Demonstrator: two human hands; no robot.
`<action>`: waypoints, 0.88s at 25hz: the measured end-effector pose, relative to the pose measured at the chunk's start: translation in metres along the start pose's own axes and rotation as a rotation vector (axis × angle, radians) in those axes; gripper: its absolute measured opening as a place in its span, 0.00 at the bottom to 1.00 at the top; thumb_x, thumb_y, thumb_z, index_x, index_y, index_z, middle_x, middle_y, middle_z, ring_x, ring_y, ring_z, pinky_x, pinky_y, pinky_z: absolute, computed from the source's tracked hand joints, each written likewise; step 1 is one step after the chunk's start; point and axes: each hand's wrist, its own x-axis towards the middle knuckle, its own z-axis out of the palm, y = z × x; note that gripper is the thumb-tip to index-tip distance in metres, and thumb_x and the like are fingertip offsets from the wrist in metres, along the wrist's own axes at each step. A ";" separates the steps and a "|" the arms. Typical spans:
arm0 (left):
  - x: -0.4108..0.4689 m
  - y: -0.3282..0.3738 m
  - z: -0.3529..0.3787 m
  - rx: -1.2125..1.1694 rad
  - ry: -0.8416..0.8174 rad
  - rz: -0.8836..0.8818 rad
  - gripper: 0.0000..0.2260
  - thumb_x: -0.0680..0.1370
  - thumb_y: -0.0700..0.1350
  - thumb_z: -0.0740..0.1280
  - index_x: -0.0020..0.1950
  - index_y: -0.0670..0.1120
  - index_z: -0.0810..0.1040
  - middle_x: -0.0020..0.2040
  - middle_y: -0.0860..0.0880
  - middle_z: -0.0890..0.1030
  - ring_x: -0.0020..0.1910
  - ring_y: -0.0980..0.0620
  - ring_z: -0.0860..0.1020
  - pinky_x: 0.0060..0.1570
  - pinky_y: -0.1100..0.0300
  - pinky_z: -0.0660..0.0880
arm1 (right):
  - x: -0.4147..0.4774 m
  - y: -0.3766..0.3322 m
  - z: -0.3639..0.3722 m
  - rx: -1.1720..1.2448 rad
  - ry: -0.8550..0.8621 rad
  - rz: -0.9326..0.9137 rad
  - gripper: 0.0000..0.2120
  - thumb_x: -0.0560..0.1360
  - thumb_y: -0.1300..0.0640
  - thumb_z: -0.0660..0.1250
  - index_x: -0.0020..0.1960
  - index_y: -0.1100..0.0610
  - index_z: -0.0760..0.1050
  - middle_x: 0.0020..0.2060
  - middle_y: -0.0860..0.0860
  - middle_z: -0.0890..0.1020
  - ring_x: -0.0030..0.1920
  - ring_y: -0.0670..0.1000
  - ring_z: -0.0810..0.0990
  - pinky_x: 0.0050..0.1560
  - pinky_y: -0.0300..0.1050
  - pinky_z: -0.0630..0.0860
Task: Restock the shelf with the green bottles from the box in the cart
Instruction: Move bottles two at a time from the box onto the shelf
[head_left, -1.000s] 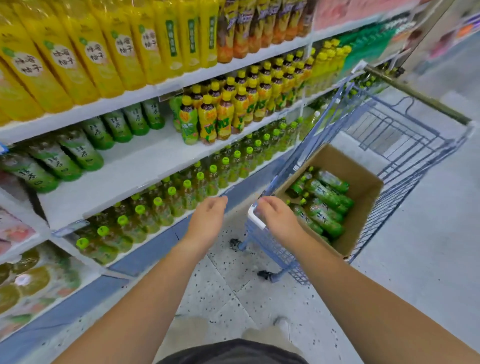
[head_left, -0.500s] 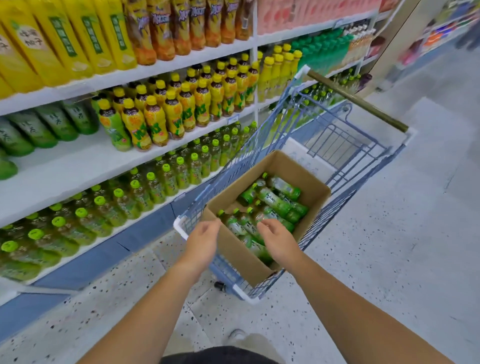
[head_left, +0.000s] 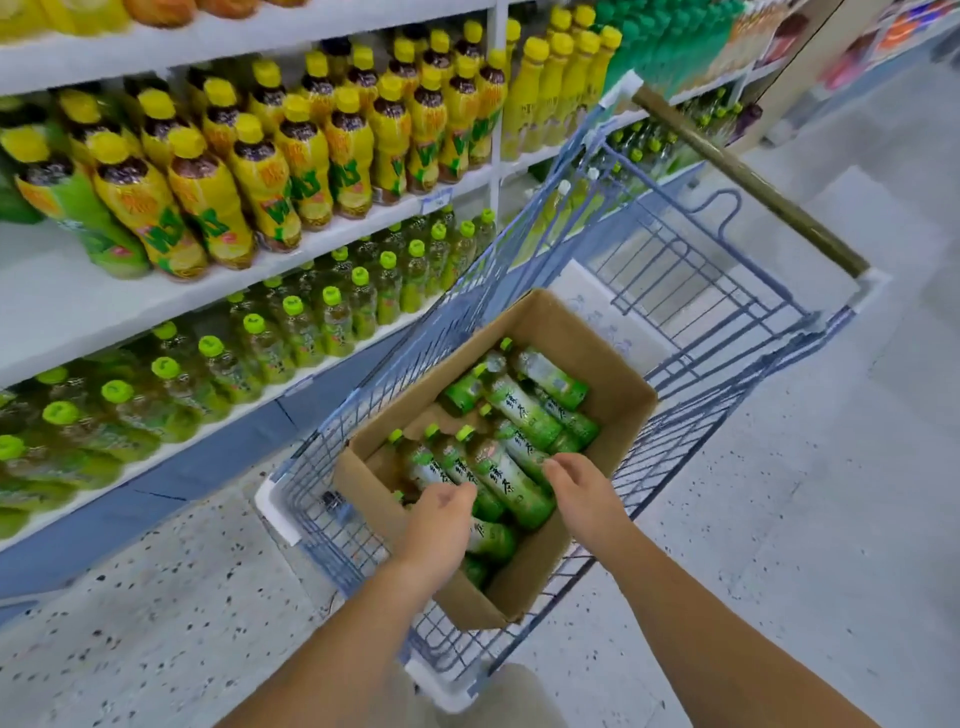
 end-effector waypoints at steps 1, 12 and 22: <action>0.012 0.001 0.005 0.024 0.003 -0.002 0.16 0.81 0.58 0.57 0.38 0.51 0.65 0.34 0.50 0.68 0.34 0.51 0.69 0.38 0.56 0.64 | 0.014 0.003 -0.001 -0.011 -0.005 0.014 0.21 0.81 0.41 0.59 0.69 0.50 0.72 0.60 0.47 0.78 0.57 0.48 0.75 0.56 0.45 0.68; 0.166 -0.047 0.084 0.074 0.143 -0.270 0.25 0.77 0.57 0.65 0.69 0.47 0.65 0.40 0.50 0.76 0.25 0.57 0.72 0.21 0.64 0.64 | 0.201 0.045 0.003 -0.440 -0.160 -0.040 0.29 0.81 0.44 0.58 0.77 0.57 0.62 0.65 0.58 0.76 0.45 0.48 0.79 0.47 0.44 0.72; 0.244 -0.075 0.152 0.118 0.411 -0.351 0.34 0.67 0.60 0.76 0.62 0.39 0.74 0.57 0.38 0.79 0.52 0.37 0.81 0.50 0.45 0.80 | 0.304 0.067 0.033 -0.661 -0.234 -0.205 0.33 0.75 0.44 0.69 0.71 0.62 0.65 0.66 0.58 0.69 0.65 0.59 0.72 0.63 0.57 0.74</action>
